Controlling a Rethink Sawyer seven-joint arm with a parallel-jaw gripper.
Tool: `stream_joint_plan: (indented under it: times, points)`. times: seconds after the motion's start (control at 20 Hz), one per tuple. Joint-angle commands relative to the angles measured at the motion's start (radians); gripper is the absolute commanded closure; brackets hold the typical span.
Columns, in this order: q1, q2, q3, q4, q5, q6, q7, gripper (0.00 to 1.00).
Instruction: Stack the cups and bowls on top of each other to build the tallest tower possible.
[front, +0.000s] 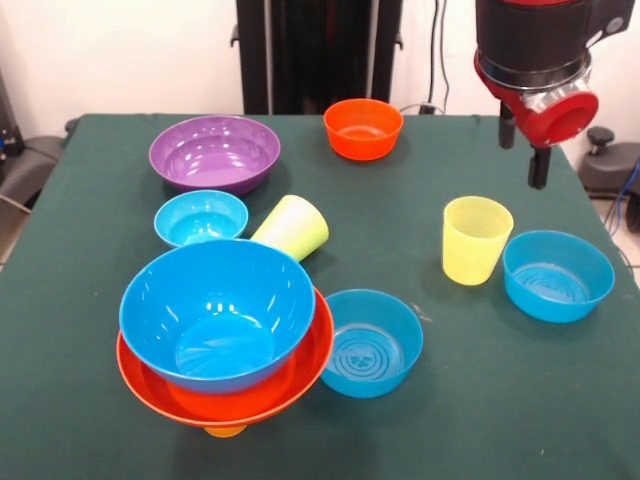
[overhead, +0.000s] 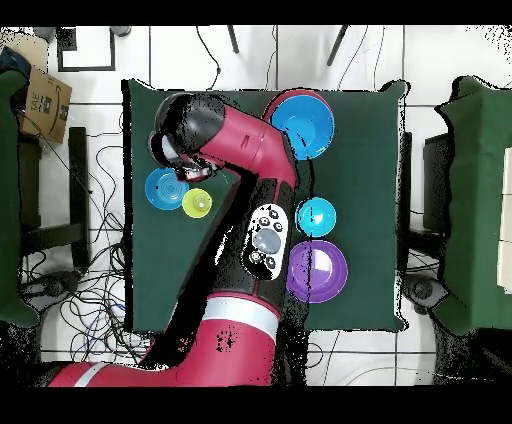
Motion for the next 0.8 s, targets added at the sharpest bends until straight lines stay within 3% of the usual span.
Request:
stream_joint_plan:
  times: [0.05,0.4,0.65,0.8]
  points:
    - [-0.004,0.095,0.114,0.092,-0.057,-0.088,-0.001,0.00]
    - [-0.001,0.109,0.121,0.117,-0.049,-0.211,-0.013,0.00]
    - [-0.009,0.156,0.127,0.092,-0.057,-0.388,-0.012,0.00]
    - [-0.003,0.168,0.117,0.072,-0.058,-0.386,0.004,0.00]
